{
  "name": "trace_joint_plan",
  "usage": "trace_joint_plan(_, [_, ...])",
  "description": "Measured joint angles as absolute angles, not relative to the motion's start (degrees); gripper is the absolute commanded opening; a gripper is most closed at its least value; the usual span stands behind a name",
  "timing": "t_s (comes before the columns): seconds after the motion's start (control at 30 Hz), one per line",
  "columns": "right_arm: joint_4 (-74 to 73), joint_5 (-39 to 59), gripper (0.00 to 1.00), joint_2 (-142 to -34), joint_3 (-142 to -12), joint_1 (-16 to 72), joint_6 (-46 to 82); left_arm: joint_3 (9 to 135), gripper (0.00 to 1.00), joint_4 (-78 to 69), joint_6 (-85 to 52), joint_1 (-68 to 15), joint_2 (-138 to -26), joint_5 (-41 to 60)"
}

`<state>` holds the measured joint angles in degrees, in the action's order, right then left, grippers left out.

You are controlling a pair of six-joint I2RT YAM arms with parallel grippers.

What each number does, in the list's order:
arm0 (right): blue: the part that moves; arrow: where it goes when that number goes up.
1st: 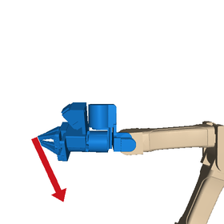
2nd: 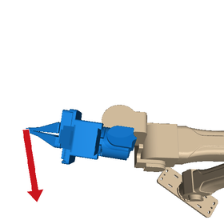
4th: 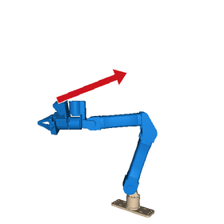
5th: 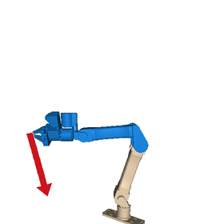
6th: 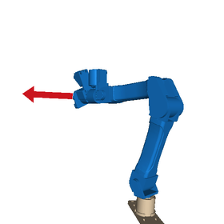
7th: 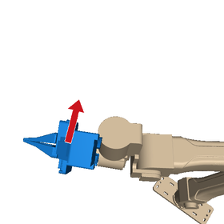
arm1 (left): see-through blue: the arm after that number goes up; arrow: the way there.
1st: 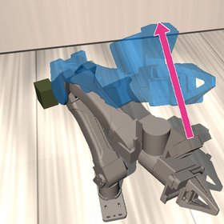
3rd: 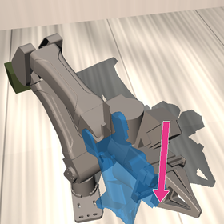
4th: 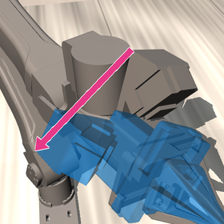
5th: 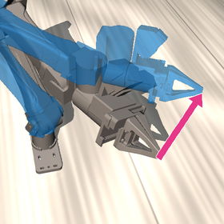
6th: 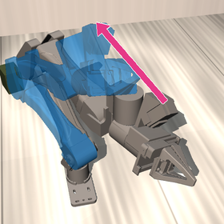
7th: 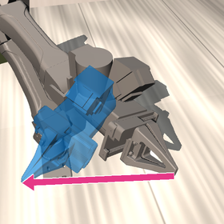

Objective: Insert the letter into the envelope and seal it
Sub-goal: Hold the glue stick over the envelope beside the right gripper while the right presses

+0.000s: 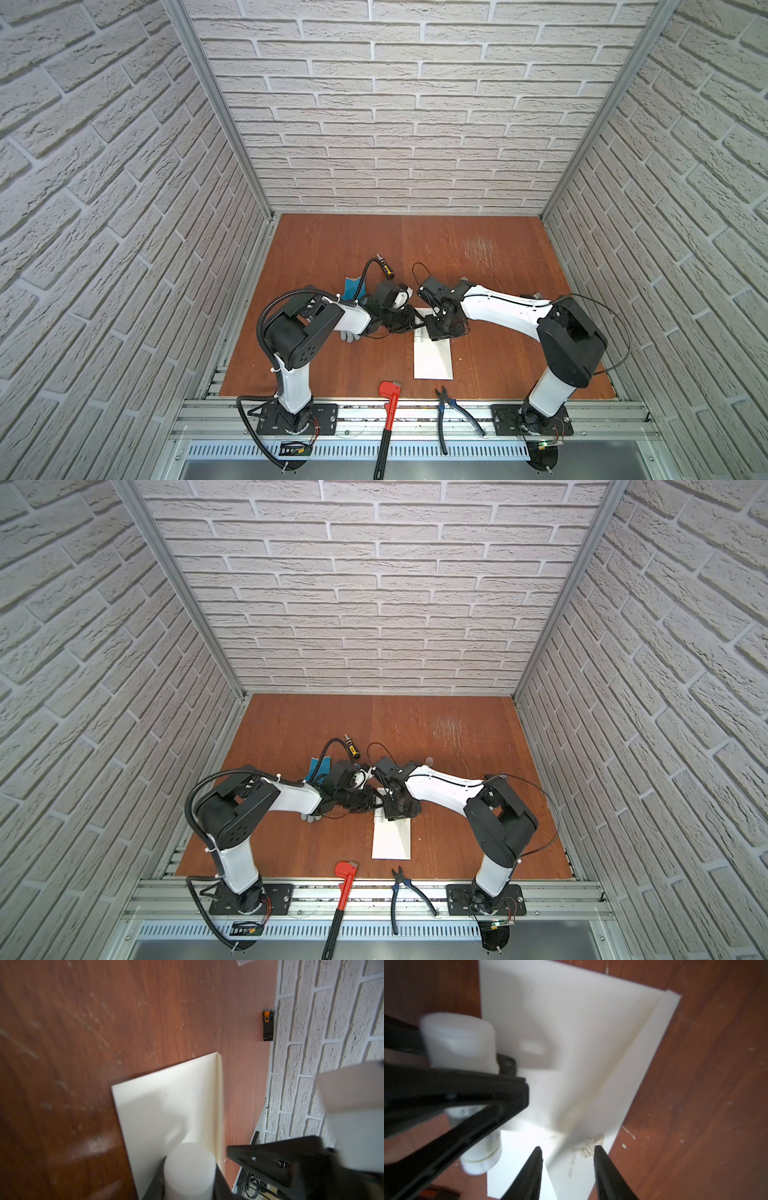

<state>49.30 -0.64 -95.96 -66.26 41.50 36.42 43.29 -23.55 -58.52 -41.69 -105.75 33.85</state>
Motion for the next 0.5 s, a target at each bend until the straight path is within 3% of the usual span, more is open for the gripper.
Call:
trace_joint_plan(0.2, [54.48,-2.90,0.34,-88.79,-70.04,41.50,36.69,43.29,0.00,-23.77,-58.59,-41.65,-105.89,34.09])
trace_joint_plan(0.5, [55.88,-2.85,0.14,-90.96,-66.83,41.17,37.21,43.29,0.00,-23.86,-58.57,-41.65,-105.93,34.20])
